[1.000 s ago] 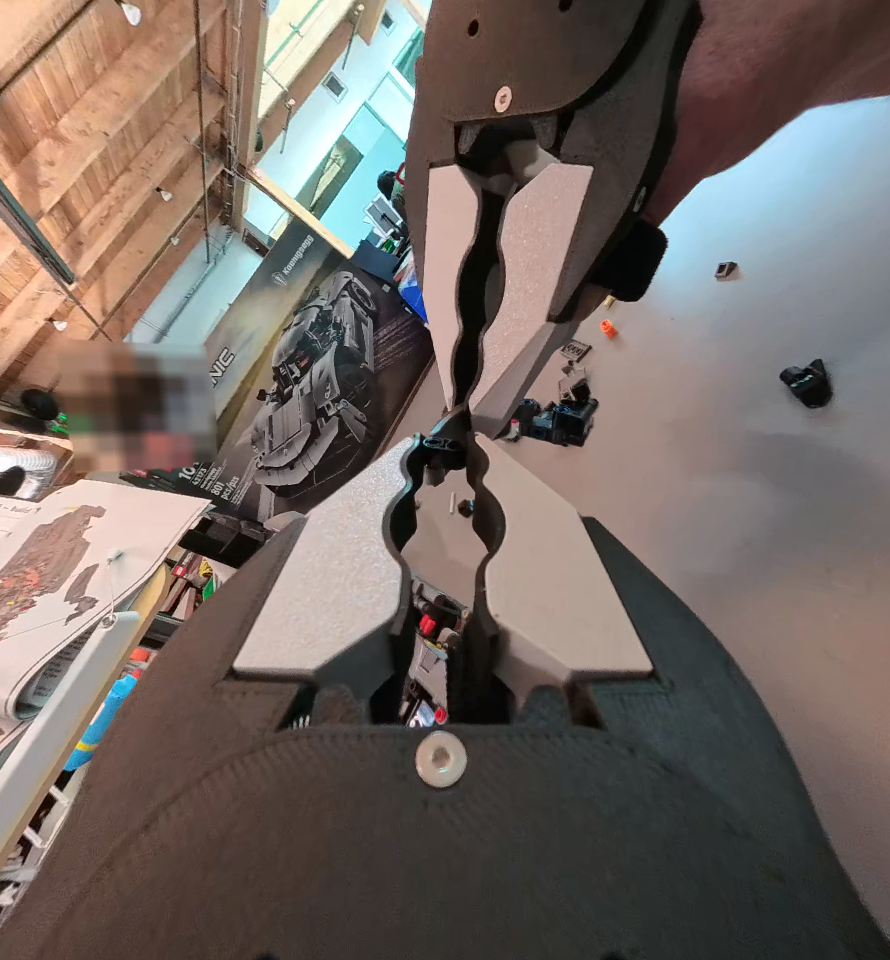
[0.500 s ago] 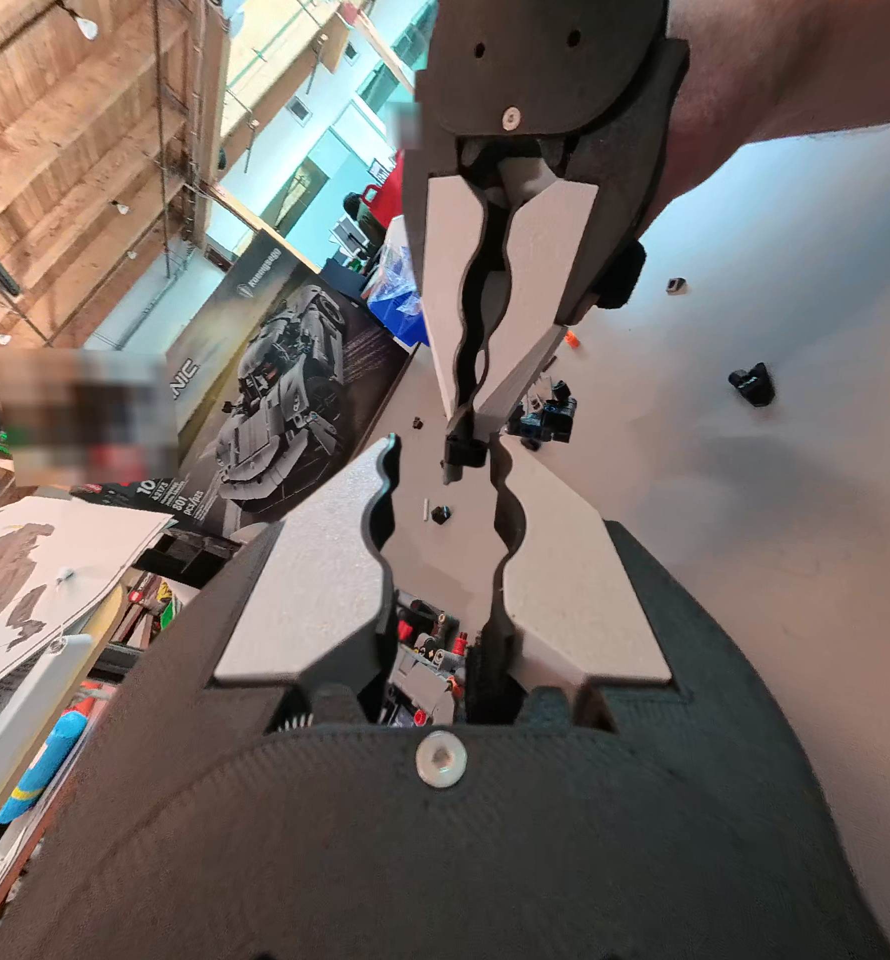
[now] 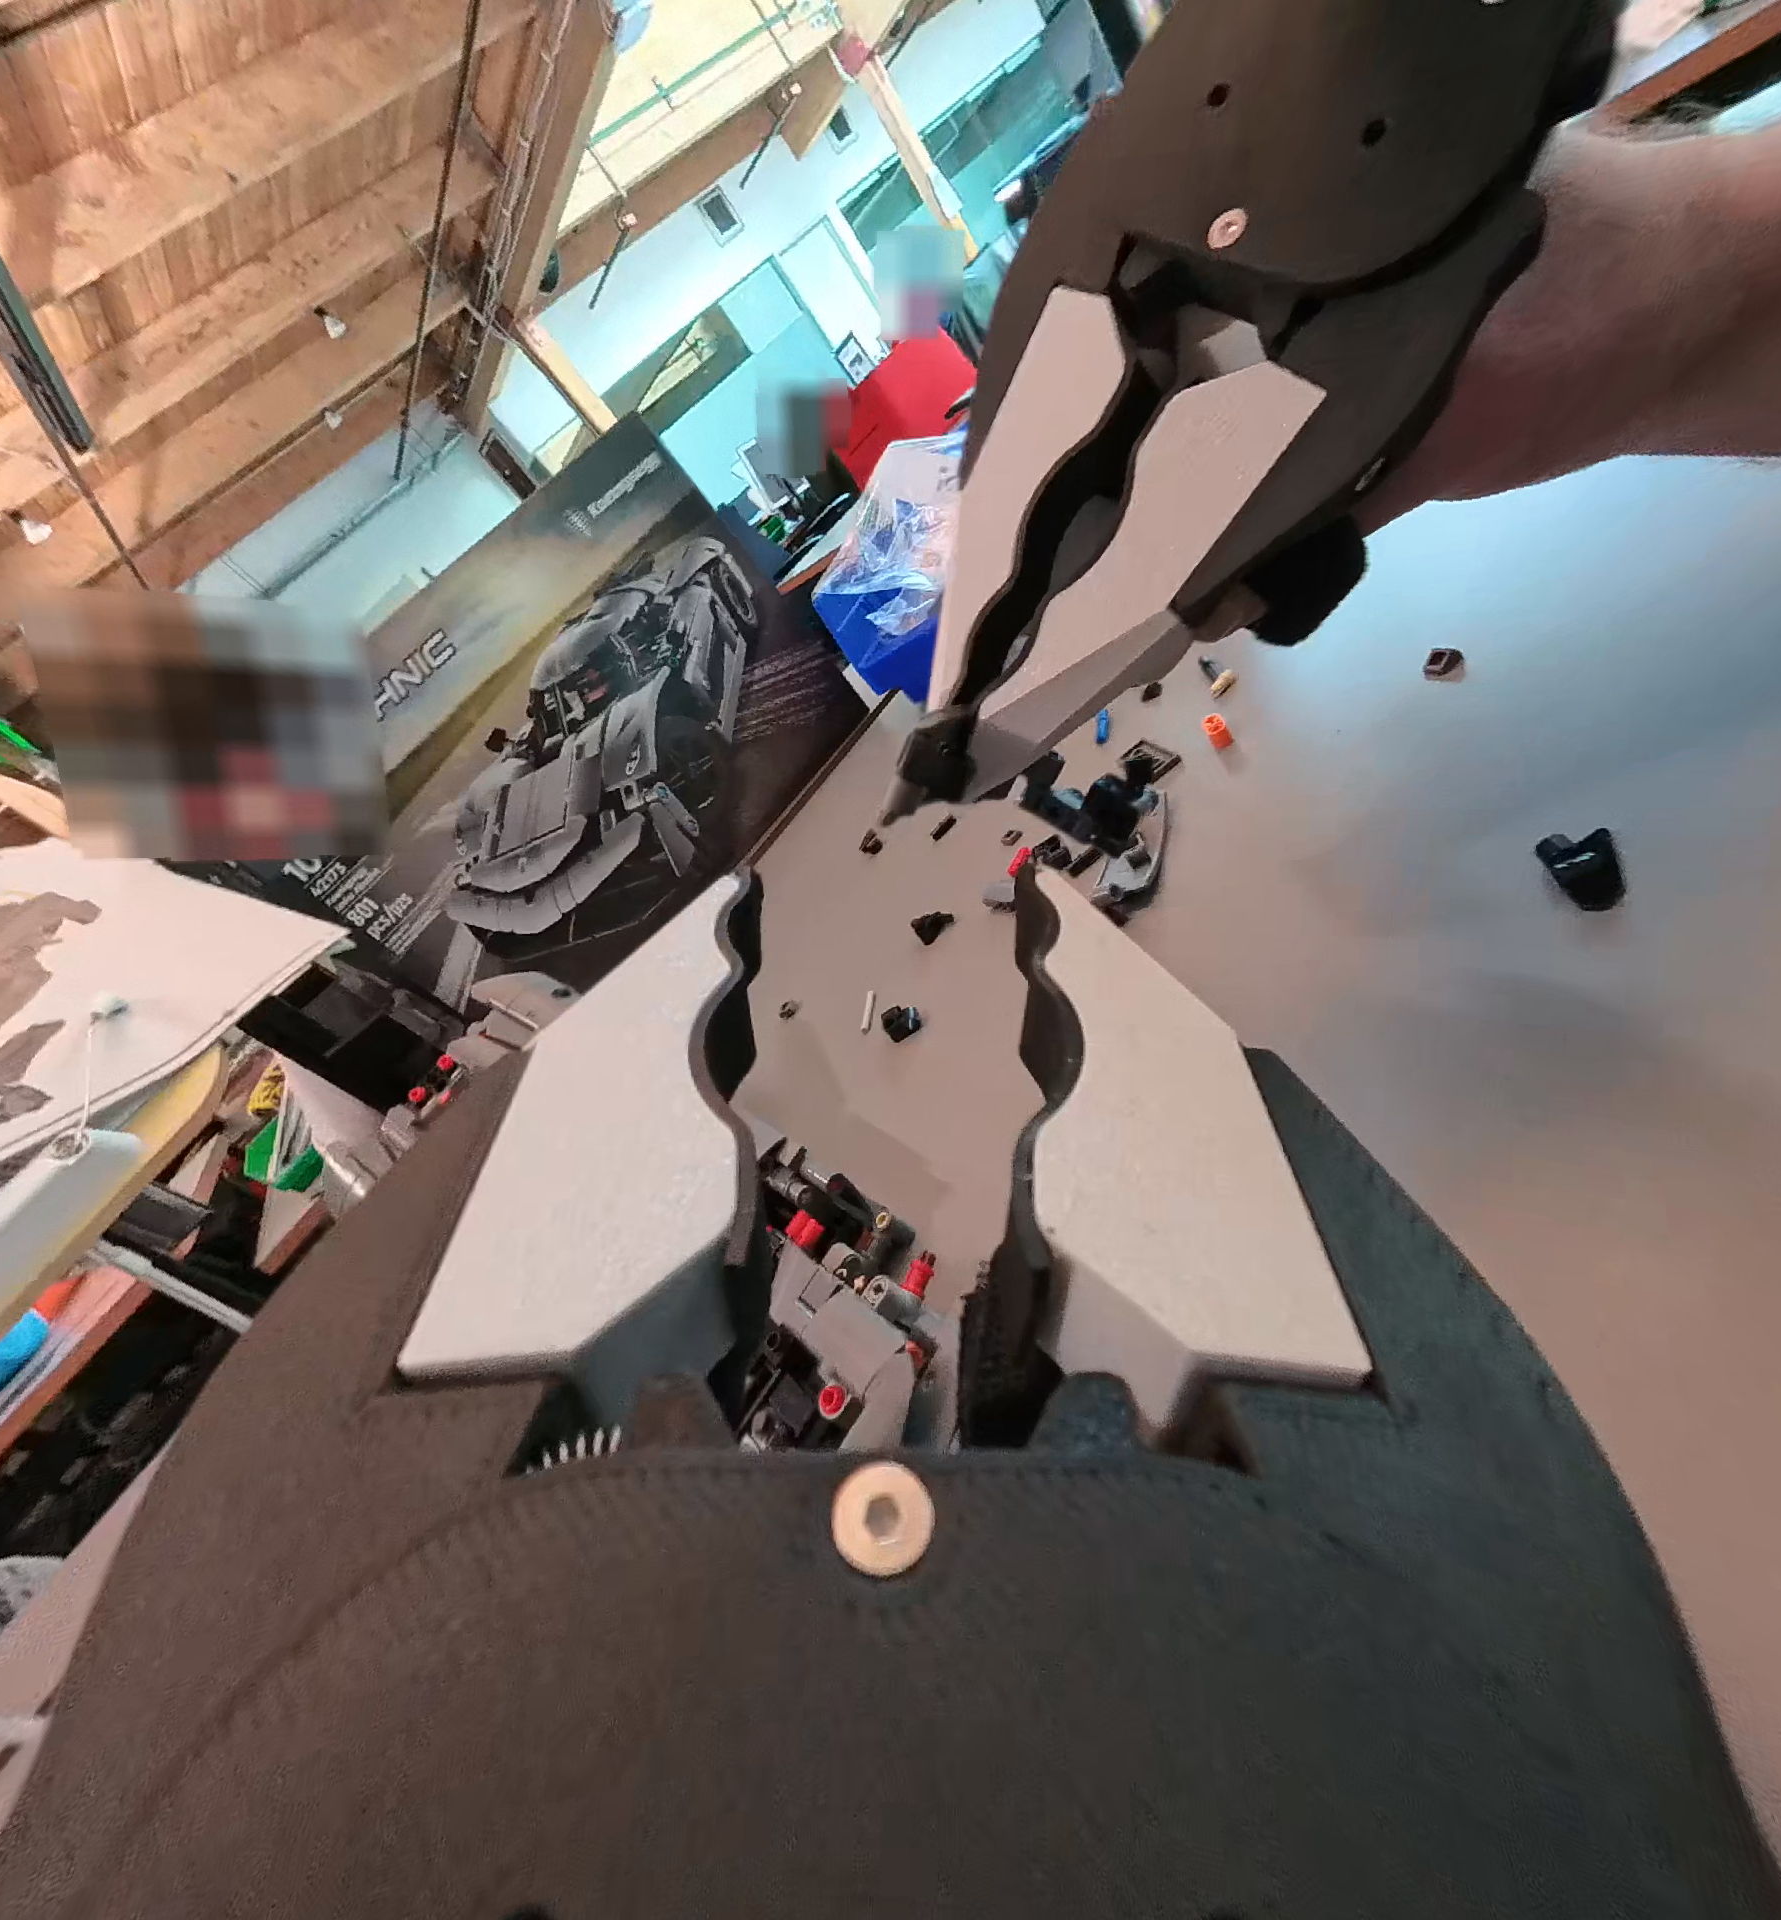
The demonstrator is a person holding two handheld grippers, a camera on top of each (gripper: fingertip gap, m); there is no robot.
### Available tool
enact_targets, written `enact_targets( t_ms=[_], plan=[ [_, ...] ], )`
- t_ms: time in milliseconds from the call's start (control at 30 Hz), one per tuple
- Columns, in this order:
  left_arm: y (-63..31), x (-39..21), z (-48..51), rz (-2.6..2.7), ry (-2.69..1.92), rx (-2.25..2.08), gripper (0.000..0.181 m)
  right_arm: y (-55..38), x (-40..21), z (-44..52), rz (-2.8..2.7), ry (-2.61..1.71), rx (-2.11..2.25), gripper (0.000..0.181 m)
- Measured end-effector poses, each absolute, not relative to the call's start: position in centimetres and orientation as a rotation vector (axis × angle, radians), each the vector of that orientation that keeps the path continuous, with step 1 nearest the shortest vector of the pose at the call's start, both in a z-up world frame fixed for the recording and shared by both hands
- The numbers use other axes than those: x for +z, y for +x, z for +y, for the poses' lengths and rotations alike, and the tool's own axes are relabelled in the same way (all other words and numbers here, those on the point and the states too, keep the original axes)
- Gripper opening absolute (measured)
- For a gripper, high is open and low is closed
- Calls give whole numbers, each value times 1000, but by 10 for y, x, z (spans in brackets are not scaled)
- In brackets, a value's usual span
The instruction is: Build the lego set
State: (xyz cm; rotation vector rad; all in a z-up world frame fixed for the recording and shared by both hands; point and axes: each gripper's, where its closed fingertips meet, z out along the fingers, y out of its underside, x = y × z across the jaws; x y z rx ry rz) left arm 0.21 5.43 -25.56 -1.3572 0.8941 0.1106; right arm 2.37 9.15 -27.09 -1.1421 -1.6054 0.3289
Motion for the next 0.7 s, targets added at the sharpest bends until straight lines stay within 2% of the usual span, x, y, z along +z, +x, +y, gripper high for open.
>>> enact_targets(
  t_ms=[700],
  plan=[
    [-11,-252,62,823,-1371,161,48,23,-264,94,-1549,-1106,326,0]
  ],
)
